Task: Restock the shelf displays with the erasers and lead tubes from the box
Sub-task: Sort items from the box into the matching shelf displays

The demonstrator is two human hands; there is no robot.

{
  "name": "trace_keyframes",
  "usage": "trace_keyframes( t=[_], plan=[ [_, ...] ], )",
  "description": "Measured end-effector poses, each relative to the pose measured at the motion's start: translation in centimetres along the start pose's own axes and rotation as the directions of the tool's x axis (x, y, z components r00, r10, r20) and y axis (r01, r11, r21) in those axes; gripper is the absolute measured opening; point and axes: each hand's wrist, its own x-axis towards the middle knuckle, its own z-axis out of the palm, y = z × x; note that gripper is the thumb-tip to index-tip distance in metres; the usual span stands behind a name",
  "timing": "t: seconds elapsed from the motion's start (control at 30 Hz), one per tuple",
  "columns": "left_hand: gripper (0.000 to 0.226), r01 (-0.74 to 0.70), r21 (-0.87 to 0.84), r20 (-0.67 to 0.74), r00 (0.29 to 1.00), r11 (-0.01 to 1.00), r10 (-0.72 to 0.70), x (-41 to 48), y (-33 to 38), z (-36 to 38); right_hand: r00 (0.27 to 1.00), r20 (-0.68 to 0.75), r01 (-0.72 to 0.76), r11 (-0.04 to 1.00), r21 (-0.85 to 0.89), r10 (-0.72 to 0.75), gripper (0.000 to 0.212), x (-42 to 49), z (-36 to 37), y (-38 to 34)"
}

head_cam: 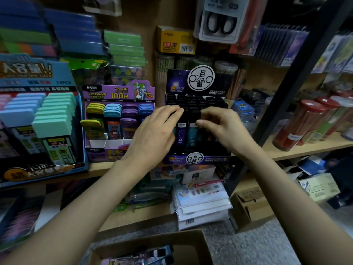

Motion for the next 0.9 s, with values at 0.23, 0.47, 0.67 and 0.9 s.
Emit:
trace_keyframes(
  t=[0.23, 0.47, 0.67, 0.9],
  plan=[
    [0.054, 0.03, -0.031, 0.001, 1.0, 0.999, -0.03, 0.1, 0.4, 0.0, 0.978, -0.145, -0.168, 0.98, -0.103, 0.152, 0.023, -0.2, 2.3, 0.7],
    [0.043, 0.031, -0.026, -0.018, 0.999, 0.999, -0.032, -2.9, 1.3, -2.2, 0.987, -0.032, -0.163, 0.963, -0.213, 0.16, 0.031, -1.3, 1.5, -0.2],
    [0.02, 0.145, -0.023, 0.195, 0.971, 0.989, -0.137, -9.6, 0.2, -1.9, 0.981, 0.176, -0.028, 0.958, -0.287, 0.082, 0.025, -6.1, 0.2, -2.2],
    [0.022, 0.454, -0.028, 0.614, 0.711, 0.891, -0.343, -21.3, -2.3, 5.0, 0.722, 0.637, 0.017, 0.913, -0.407, 0.271, 0.027, -16.0, 4.7, 0.8]
  ],
)
